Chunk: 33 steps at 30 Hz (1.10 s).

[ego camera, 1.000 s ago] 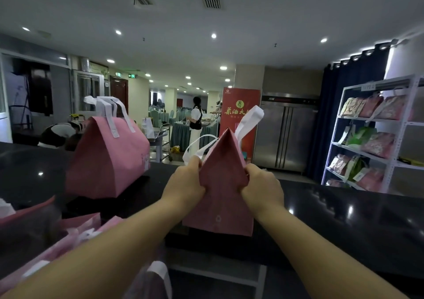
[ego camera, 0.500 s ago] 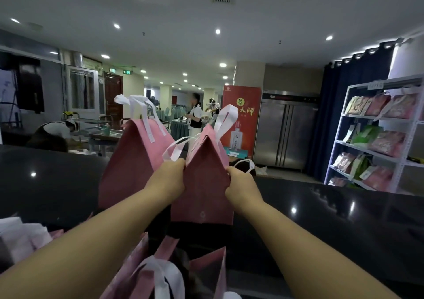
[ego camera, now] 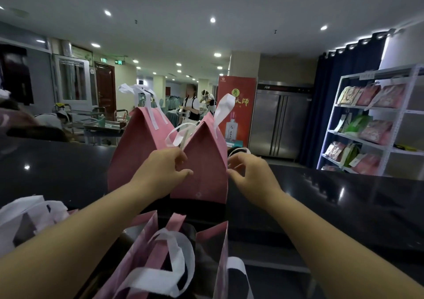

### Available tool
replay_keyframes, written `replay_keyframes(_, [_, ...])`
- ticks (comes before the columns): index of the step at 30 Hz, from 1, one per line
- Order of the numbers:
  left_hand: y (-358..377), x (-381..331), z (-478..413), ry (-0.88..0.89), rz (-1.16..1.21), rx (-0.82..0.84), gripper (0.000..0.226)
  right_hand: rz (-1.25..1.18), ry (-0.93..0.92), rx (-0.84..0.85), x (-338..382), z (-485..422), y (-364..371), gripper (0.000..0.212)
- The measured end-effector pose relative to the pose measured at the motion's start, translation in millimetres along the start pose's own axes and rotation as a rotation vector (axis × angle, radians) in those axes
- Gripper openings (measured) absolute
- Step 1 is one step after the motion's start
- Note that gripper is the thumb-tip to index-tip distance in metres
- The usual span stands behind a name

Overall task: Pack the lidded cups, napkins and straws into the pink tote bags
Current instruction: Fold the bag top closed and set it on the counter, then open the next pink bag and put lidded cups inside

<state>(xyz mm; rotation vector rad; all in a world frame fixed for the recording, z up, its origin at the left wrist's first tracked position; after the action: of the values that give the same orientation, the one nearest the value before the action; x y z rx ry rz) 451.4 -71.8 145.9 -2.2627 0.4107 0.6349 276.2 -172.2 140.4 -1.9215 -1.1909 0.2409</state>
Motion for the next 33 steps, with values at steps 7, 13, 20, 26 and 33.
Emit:
replay_keyframes(7, [4, -58, 70, 0.081, 0.031, 0.147, 0.017, 0.150, -0.280, 0.361, 18, 63, 24, 0.032])
replay_keyframes(13, [28, -94, 132, 0.120, -0.037, 0.329, 0.021, 0.341, -0.355, 0.612, 15, 101, 48, 0.050])
replay_keyframes(20, [47, -107, 189, 0.079, -0.279, 0.324, 0.041, 0.367, -0.333, 0.484, -6, 130, 15, 0.017])
replay_keyframes(26, [55, -124, 222, 0.075, -0.325, 0.286, 0.037, 0.299, -0.345, 0.461, -29, 170, -33, 0.009])
replay_keyframes(33, [65, -140, 246, -0.002, -0.342, 0.140, 0.028, 0.175, -0.294, 0.441, -64, 227, -80, 0.012])
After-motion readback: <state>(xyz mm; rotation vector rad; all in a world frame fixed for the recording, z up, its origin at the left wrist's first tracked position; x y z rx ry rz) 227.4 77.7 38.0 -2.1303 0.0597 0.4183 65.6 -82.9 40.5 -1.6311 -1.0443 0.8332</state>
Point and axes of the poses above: each hand's wrist, its own z-axis away from the middle knuckle, its own y-axis out of the palm, x = y × z, the point moved 7 cm from there along -z, towards the middle knuckle, and after that the axes turned 11 degrees about z, right-handed, at the moved point
